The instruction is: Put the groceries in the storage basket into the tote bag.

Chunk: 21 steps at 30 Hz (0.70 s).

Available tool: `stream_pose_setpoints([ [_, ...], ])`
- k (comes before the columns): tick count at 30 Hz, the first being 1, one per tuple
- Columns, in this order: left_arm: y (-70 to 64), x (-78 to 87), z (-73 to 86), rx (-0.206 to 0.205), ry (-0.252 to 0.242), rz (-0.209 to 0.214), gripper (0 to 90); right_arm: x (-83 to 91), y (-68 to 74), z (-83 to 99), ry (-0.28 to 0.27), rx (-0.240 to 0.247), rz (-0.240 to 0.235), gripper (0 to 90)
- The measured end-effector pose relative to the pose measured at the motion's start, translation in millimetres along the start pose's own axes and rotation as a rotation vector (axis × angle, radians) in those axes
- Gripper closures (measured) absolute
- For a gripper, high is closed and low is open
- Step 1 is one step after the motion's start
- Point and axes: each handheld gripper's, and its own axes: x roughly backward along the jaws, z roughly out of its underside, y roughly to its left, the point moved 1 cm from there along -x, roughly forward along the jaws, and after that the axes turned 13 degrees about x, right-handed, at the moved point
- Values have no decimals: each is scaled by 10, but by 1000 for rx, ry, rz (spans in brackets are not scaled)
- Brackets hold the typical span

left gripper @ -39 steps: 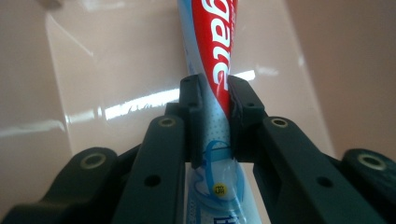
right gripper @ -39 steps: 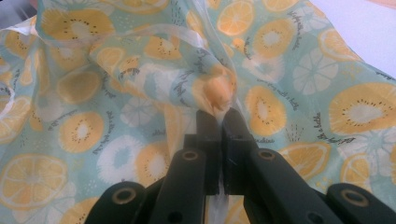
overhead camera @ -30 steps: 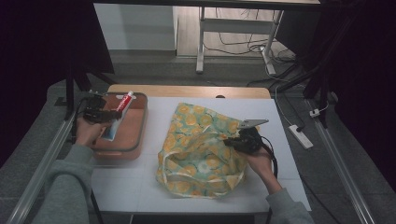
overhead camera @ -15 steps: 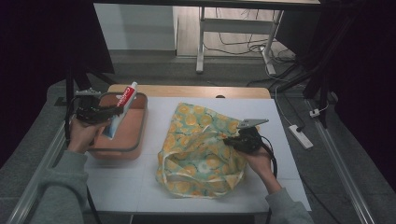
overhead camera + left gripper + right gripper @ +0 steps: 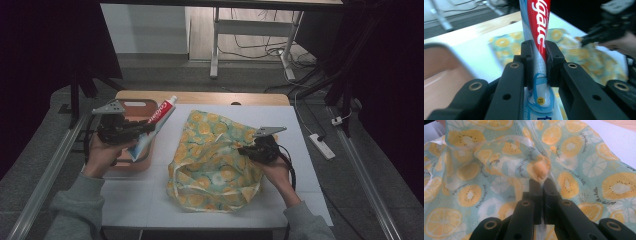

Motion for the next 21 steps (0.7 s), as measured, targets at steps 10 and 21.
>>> stream_pose_setpoints([
  [10, -337, -268, 48, -85, 61, 71, 793, -14, -4, -22, -7, -1, -5, 869],
  [21, -616, -574, 195, -156, 150, 134, 800, -24, -15, -49, -16, -6, -10, 869],
])
